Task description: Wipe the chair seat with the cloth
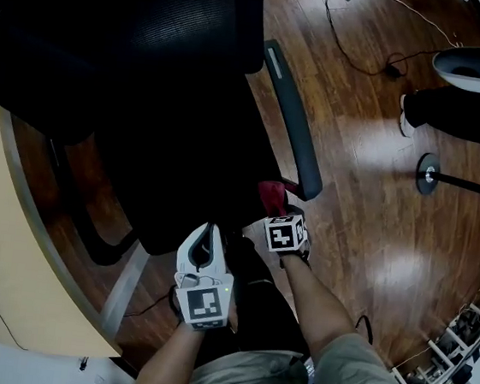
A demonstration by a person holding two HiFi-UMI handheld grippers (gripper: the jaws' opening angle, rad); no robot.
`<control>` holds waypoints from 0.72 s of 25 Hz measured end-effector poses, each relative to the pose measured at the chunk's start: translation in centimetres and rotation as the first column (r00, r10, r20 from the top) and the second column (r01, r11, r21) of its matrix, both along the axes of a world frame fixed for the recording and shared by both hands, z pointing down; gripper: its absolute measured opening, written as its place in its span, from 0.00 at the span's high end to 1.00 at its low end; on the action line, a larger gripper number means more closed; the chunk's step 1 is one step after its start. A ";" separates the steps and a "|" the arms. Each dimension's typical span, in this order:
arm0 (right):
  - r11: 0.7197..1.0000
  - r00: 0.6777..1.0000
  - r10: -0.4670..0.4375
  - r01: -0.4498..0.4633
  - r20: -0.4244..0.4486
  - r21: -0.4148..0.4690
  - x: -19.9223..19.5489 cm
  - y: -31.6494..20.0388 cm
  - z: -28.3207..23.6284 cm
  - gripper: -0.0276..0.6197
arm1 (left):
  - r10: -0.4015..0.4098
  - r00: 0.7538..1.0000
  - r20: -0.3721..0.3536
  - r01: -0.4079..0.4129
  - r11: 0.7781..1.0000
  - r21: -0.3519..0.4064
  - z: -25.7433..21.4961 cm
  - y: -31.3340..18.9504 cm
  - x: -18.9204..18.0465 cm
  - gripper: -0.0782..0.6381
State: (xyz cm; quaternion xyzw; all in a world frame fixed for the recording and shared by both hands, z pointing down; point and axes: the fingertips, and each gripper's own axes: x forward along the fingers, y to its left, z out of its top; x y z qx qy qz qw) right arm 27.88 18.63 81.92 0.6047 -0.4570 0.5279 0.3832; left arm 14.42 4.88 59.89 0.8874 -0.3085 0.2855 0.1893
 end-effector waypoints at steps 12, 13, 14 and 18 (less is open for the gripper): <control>1.000 1.000 -0.002 0.002 -0.013 -0.012 -0.1 0.0 -1.1 0.84 | -0.041 0.999 -0.005 0.041 0.999 -0.004 -0.7 0.0 -0.5 0.88; 1.000 1.000 -0.011 0.011 -0.015 -0.008 -0.3 0.0 -1.7 0.84 | -0.050 0.999 -0.008 0.050 0.999 -0.001 -1.2 -0.1 -0.8 0.88; 1.000 1.000 -0.022 0.022 -0.015 -0.003 -0.6 -0.1 -2.5 0.84 | -0.062 0.998 -0.010 0.062 0.998 0.003 -1.8 -0.3 -1.3 0.88; 0.997 0.997 -0.075 0.075 -0.014 0.031 -1.9 -0.6 -6.4 0.84 | -0.117 0.993 -0.019 0.118 0.993 0.031 -4.6 -0.6 -3.3 0.88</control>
